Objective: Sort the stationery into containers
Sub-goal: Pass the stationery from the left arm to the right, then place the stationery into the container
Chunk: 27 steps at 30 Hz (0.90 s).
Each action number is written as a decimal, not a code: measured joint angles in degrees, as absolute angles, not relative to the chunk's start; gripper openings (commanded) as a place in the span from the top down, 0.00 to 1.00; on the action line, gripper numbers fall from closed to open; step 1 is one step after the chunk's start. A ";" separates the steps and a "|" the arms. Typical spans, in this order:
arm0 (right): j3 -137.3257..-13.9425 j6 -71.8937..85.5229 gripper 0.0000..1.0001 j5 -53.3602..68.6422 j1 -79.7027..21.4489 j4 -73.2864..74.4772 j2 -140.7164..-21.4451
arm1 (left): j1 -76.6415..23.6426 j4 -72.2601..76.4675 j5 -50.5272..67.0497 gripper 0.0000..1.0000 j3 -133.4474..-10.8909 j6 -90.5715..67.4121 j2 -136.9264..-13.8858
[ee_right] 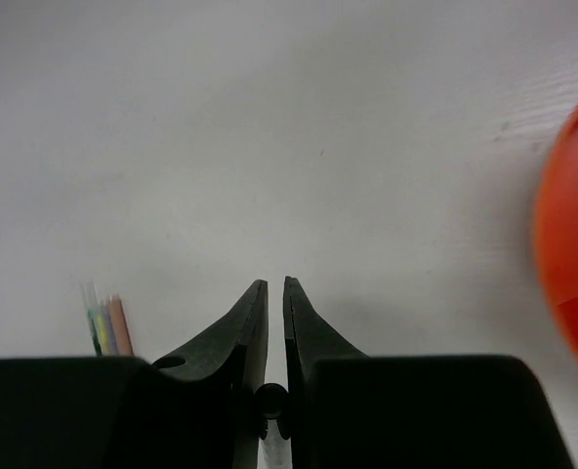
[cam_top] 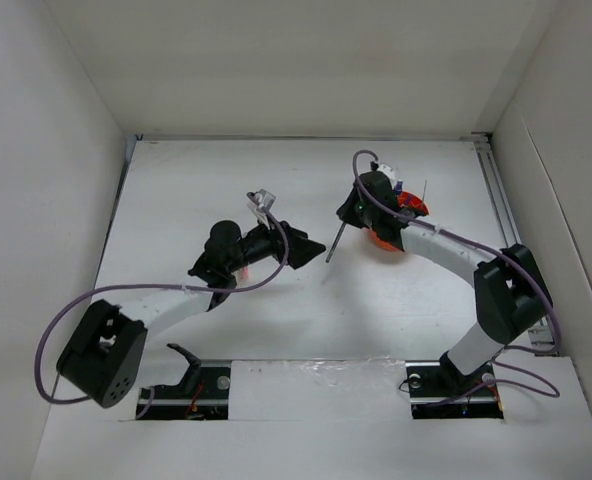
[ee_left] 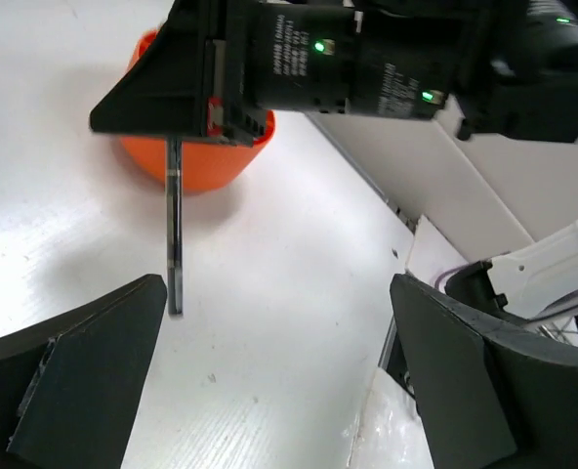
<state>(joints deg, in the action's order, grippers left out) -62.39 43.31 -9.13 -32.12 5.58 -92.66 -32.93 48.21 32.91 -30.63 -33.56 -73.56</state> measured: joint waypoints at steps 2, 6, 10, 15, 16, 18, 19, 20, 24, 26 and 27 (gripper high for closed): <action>-63.90 43.33 1.00 -11.44 -29.95 6.24 -92.62 | -32.93 48.25 31.35 0.00 -29.36 -33.08 -69.63; -67.88 43.40 1.00 -17.91 -25.30 8.99 -92.62 | -32.93 48.34 29.43 0.00 -27.75 -32.95 -66.17; -72.64 43.55 1.00 -25.28 -21.37 11.66 -92.73 | -32.93 48.36 29.32 0.00 -27.35 -33.28 -67.44; -80.27 43.09 1.00 -32.56 -17.93 13.50 -95.37 | -32.93 48.18 29.50 0.00 -27.35 -33.56 -70.00; -81.52 42.89 1.00 -33.63 -17.65 13.85 -96.18 | -32.93 48.18 29.52 0.00 -27.35 -33.65 -70.17; -83.79 42.19 1.00 -35.77 -17.39 14.52 -98.02 | -32.93 48.21 29.52 0.00 -27.35 -33.71 -70.28; -84.58 41.76 1.00 -36.91 -17.34 14.61 -98.94 | -32.93 48.18 29.50 0.00 -27.35 -33.74 -70.30; -85.12 41.23 1.00 -37.95 -17.32 14.81 -99.81 | -32.93 48.21 29.50 0.00 -27.35 -33.74 -70.30; -85.91 39.57 1.00 -41.34 -17.32 15.62 -102.65 | -32.93 48.21 29.52 0.00 -27.35 -33.78 -70.35; -86.32 38.68 1.00 -42.94 -17.32 16.43 -104.05 | -32.93 48.27 29.52 0.00 -27.35 -33.80 -70.67; -86.54 38.35 1.00 -43.42 -17.32 16.53 -104.51 | -32.93 48.29 29.52 0.00 -27.35 -33.82 -70.98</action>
